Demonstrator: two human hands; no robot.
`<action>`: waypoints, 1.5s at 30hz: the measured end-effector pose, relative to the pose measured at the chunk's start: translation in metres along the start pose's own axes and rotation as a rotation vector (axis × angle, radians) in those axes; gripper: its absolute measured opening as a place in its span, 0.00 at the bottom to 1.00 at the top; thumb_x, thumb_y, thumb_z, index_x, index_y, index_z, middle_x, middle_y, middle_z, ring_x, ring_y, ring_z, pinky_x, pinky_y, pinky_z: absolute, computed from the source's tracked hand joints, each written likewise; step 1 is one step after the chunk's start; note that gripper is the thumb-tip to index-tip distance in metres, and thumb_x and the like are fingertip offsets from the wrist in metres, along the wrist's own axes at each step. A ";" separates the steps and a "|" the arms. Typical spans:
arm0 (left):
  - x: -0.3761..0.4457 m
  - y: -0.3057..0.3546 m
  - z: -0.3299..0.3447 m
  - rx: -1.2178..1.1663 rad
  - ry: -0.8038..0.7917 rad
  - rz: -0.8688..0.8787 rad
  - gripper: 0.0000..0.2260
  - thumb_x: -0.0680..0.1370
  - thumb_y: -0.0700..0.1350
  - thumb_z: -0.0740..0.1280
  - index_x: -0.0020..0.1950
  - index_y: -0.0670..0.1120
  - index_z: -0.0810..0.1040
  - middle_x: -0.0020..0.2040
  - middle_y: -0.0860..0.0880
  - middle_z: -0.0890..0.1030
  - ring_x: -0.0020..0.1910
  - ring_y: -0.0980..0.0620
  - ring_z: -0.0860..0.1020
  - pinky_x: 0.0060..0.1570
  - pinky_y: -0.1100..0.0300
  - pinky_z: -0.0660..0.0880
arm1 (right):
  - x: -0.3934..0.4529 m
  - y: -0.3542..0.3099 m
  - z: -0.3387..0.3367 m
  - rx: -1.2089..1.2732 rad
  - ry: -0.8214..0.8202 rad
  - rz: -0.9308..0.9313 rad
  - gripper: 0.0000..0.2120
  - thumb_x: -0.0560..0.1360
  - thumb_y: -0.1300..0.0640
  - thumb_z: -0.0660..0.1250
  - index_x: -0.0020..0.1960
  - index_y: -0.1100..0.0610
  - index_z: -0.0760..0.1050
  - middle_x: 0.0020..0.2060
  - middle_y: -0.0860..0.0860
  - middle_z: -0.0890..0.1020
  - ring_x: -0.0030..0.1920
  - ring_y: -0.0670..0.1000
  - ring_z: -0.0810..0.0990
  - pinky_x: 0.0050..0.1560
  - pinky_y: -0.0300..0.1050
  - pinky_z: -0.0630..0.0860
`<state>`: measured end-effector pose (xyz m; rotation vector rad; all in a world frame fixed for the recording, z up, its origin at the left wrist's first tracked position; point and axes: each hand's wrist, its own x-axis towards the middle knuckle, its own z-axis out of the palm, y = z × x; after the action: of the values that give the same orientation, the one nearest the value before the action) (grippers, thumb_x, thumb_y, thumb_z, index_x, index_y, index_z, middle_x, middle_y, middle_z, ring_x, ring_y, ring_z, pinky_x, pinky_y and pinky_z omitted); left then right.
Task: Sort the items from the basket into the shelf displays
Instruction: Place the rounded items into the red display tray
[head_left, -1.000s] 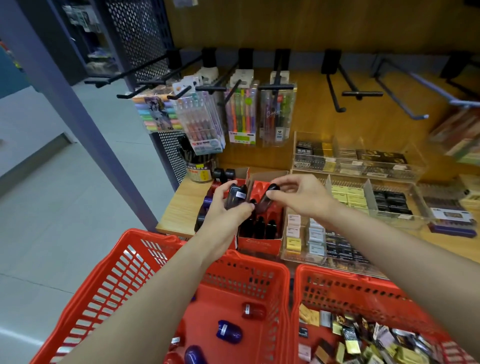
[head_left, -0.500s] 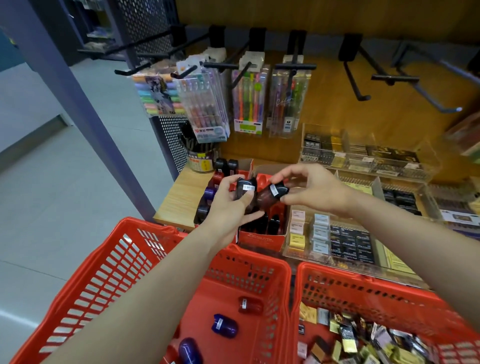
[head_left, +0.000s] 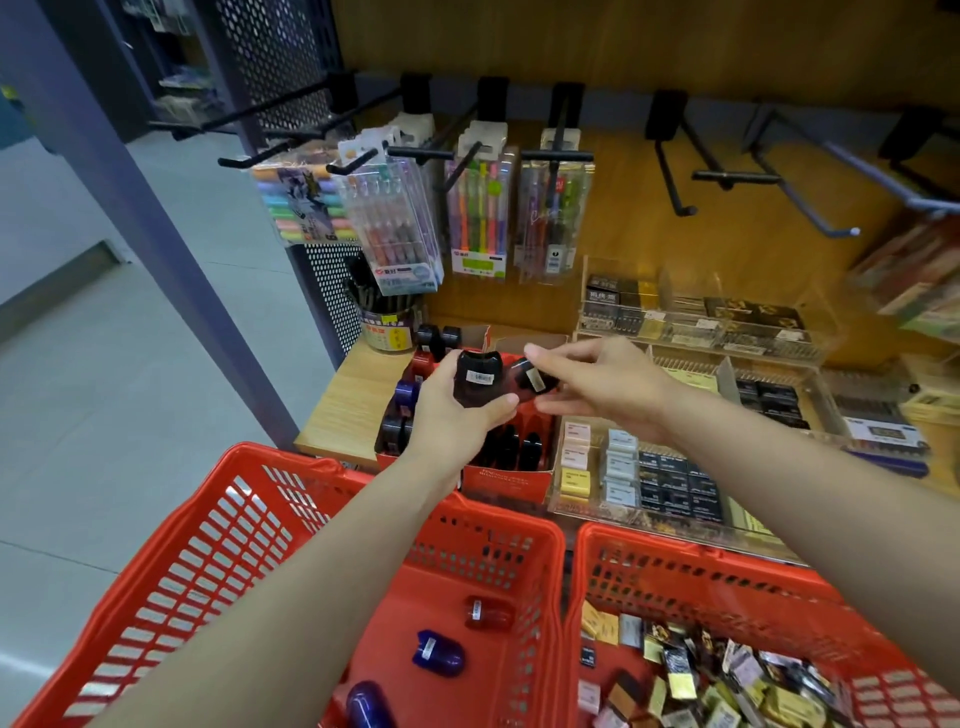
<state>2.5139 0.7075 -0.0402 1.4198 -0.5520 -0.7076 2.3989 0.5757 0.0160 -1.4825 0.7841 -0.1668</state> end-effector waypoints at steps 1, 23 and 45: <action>0.000 0.000 0.001 0.051 -0.012 0.015 0.17 0.73 0.33 0.74 0.56 0.49 0.79 0.53 0.47 0.84 0.56 0.47 0.82 0.56 0.47 0.80 | 0.002 0.001 0.003 -0.016 0.034 -0.007 0.13 0.72 0.53 0.75 0.51 0.61 0.83 0.51 0.59 0.83 0.44 0.53 0.87 0.45 0.41 0.83; 0.009 -0.014 -0.016 0.077 0.079 -0.153 0.15 0.78 0.39 0.71 0.63 0.51 0.79 0.57 0.53 0.84 0.60 0.54 0.80 0.65 0.50 0.75 | 0.054 0.032 0.029 -1.221 0.069 -0.205 0.22 0.76 0.61 0.70 0.69 0.52 0.74 0.66 0.58 0.72 0.66 0.57 0.73 0.69 0.47 0.66; 0.008 -0.023 -0.010 1.242 -0.454 0.278 0.23 0.84 0.52 0.59 0.78 0.51 0.63 0.79 0.53 0.61 0.79 0.54 0.54 0.78 0.51 0.50 | 0.028 0.013 -0.016 -1.023 0.161 -0.262 0.25 0.71 0.47 0.76 0.65 0.52 0.77 0.59 0.50 0.82 0.56 0.48 0.80 0.58 0.40 0.74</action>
<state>2.5246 0.7083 -0.0647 2.2355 -1.7044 -0.4325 2.4060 0.5487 -0.0040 -2.5693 0.8419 -0.0766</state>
